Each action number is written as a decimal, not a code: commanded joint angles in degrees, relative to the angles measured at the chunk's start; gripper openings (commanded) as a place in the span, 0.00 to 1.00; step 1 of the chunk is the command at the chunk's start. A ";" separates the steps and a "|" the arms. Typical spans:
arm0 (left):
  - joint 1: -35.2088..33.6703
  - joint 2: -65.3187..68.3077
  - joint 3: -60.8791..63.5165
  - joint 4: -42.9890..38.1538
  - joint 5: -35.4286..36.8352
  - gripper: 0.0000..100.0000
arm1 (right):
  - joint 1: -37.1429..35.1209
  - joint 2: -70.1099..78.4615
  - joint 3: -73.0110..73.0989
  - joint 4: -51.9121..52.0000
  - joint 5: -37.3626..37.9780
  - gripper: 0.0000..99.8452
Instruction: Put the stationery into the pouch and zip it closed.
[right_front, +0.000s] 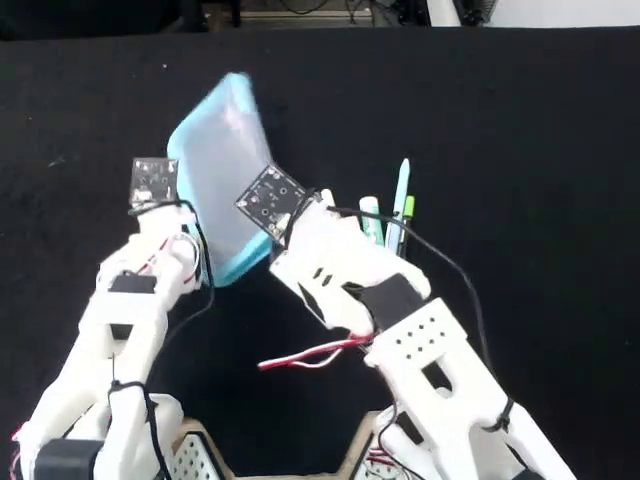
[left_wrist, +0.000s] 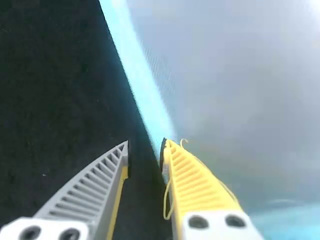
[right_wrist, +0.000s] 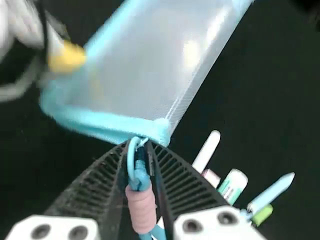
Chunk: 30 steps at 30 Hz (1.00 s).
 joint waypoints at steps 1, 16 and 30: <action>-1.54 1.32 1.27 -4.75 -0.26 0.12 | -1.58 -2.42 -6.46 -2.90 -0.70 0.01; 5.67 1.85 1.45 -5.10 11.43 0.12 | -9.23 -11.30 8.75 -21.10 -13.27 0.01; -2.77 1.23 1.54 -4.66 11.60 0.12 | -11.34 -16.40 18.86 -24.53 -13.10 0.01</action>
